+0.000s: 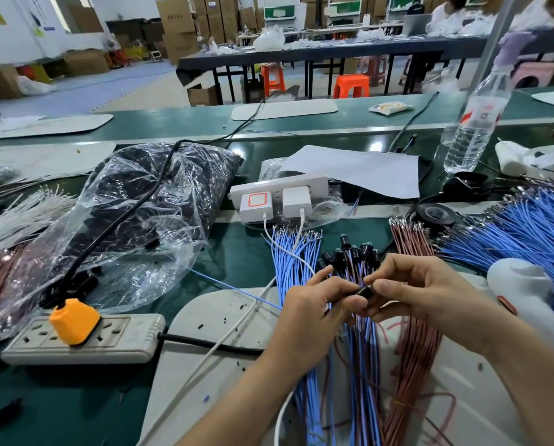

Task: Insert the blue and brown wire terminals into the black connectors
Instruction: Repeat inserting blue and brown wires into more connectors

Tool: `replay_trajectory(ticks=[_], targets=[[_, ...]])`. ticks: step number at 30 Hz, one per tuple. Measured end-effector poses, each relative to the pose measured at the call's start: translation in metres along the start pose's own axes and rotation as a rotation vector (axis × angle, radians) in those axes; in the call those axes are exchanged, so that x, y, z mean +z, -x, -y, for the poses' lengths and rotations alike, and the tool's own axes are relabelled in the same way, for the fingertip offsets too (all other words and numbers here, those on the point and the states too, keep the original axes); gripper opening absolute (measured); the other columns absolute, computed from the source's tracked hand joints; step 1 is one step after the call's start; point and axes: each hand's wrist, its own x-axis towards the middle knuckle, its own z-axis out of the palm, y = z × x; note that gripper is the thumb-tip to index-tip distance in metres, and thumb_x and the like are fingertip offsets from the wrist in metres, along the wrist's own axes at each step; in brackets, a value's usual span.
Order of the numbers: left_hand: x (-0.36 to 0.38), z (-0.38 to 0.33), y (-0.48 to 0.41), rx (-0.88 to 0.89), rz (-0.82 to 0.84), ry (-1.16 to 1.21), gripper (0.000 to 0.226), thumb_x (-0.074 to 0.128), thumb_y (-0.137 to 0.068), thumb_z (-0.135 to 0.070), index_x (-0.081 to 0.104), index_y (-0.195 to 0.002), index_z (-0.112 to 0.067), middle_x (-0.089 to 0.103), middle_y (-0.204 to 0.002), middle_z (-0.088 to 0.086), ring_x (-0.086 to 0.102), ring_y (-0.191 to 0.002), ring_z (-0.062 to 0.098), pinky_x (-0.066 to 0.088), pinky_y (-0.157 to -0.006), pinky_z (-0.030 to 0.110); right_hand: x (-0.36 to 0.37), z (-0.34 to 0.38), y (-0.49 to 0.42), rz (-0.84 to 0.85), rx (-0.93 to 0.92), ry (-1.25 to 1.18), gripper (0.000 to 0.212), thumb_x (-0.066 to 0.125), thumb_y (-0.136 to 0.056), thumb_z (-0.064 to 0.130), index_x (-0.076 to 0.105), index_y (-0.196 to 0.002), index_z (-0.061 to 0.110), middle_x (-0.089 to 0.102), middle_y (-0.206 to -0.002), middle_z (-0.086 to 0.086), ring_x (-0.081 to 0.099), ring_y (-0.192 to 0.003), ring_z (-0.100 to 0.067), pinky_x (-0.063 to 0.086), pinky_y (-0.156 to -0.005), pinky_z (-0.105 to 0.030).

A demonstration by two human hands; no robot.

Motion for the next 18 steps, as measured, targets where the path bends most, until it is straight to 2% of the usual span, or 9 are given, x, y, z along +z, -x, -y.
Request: replay_trajectory(ticks=[5, 8, 11, 15, 18], targets=[[0.0001, 0.0014, 0.0007, 0.010, 0.022, 0.016, 0.015, 0.066, -0.083, -0.012, 0.070, -0.088, 0.002, 0.065, -0.062, -0.002, 0.055, -0.054, 0.009, 0.029, -0.111, 0.018, 0.0024, 0.0001, 0.0017, 0.016, 0.011, -0.019, 0.003, 0.069, -0.068, 0.009, 0.071, -0.068, 0.010, 0.068, -0.084, -0.029, 0.070, -0.074, -0.035, 0.057, -0.061, -0.029], [0.0000, 0.0014, 0.0002, -0.011, 0.018, 0.010, 0.014, 0.067, -0.082, -0.010, 0.070, -0.087, 0.003, 0.064, -0.063, -0.002, 0.062, -0.058, 0.025, 0.026, -0.113, 0.018, 0.0049, 0.0004, 0.0014, 0.012, 0.001, -0.034, 0.004, 0.069, -0.067, 0.009, 0.072, -0.065, 0.011, 0.066, -0.089, -0.033, 0.070, -0.072, -0.032, 0.057, -0.060, -0.028], [0.0001, 0.0011, 0.0024, -0.014, 0.033, -0.012, 0.013, 0.068, -0.084, -0.008, 0.069, -0.086, 0.005, 0.068, -0.064, 0.010, 0.059, -0.058, 0.036, 0.024, -0.115, 0.022, 0.0054, -0.0006, 0.0023, 0.025, 0.008, -0.048, 0.006, 0.069, -0.067, 0.007, 0.071, -0.063, 0.011, 0.067, -0.090, -0.033, 0.070, -0.071, -0.031, 0.057, -0.061, -0.028], [-0.0014, -0.0013, 0.0029, 0.009, 0.036, -0.002, 0.013, 0.068, -0.084, -0.009, 0.070, -0.088, 0.004, 0.066, -0.065, -0.001, 0.063, -0.059, 0.027, 0.026, -0.114, 0.021, 0.0050, -0.0026, 0.0047, 0.030, -0.002, -0.082, 0.004, 0.069, -0.067, 0.011, 0.073, -0.067, 0.011, 0.069, -0.082, -0.023, 0.069, -0.069, -0.026, 0.057, -0.061, -0.027], [-0.0016, -0.0056, 0.0042, 0.029, 0.074, 0.006, 0.015, 0.067, -0.086, -0.014, 0.071, -0.094, -0.001, 0.072, -0.077, -0.001, 0.069, -0.076, 0.017, 0.038, -0.107, 0.022, 0.0031, -0.0044, 0.0055, 0.061, -0.002, -0.125, 0.006, 0.070, -0.071, 0.015, 0.071, -0.070, 0.010, 0.066, -0.075, -0.022, 0.065, -0.063, -0.024, 0.055, -0.059, -0.027]])
